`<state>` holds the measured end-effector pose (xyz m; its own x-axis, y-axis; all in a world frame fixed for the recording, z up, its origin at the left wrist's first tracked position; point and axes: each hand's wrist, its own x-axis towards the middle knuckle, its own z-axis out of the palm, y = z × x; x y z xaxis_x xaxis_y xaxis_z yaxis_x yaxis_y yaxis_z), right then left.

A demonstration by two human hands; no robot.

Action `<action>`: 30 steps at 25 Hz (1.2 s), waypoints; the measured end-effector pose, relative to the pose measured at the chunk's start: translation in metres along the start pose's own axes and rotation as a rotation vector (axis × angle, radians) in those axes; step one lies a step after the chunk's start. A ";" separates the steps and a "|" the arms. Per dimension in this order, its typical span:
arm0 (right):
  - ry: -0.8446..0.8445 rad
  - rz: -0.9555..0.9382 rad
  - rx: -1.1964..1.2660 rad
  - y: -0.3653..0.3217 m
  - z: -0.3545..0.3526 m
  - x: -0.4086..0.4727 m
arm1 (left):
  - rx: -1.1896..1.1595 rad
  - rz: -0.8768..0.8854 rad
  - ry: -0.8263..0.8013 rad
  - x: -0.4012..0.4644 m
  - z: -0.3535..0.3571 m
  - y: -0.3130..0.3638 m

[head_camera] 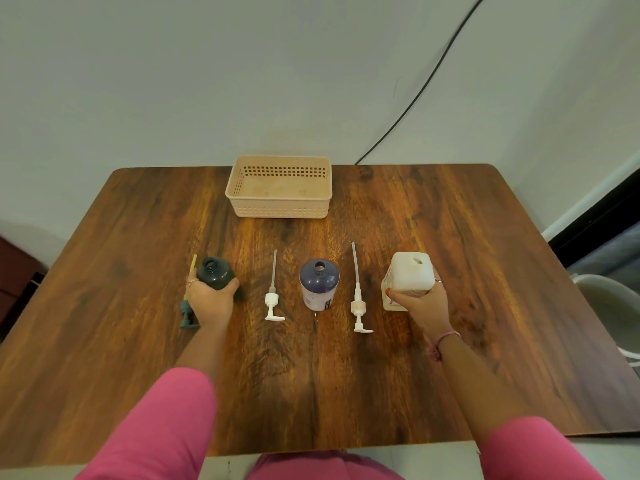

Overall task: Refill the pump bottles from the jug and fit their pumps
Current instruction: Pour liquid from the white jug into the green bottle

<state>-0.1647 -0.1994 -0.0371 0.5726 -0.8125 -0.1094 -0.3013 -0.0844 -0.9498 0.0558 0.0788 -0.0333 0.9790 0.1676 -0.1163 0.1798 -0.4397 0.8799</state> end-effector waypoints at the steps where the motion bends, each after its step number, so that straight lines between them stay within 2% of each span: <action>1: 0.010 -0.010 -0.004 -0.003 0.001 0.000 | -0.014 0.022 0.004 -0.003 0.001 0.006; 5: 0.043 -0.116 -0.036 -0.035 0.002 0.009 | -0.056 0.161 -0.031 -0.014 0.007 0.048; 14: 0.011 -0.508 -0.136 -0.177 -0.011 0.041 | -0.201 0.504 -0.302 -0.067 0.010 0.193; 18: 0.072 -0.661 -0.286 -0.234 -0.018 0.049 | -0.254 0.583 -0.347 -0.082 0.010 0.235; 23: 0.095 -0.764 -0.352 -0.288 -0.027 0.056 | -0.295 0.654 -0.350 -0.093 0.008 0.275; 30: 0.122 -0.925 -0.531 -0.338 -0.036 0.057 | -0.352 0.691 -0.324 -0.095 0.003 0.302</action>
<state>-0.0580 -0.2380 0.2880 0.6769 -0.3545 0.6450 -0.0995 -0.9124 -0.3970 0.0174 -0.0730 0.2420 0.8469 -0.3234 0.4222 -0.4580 -0.0402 0.8880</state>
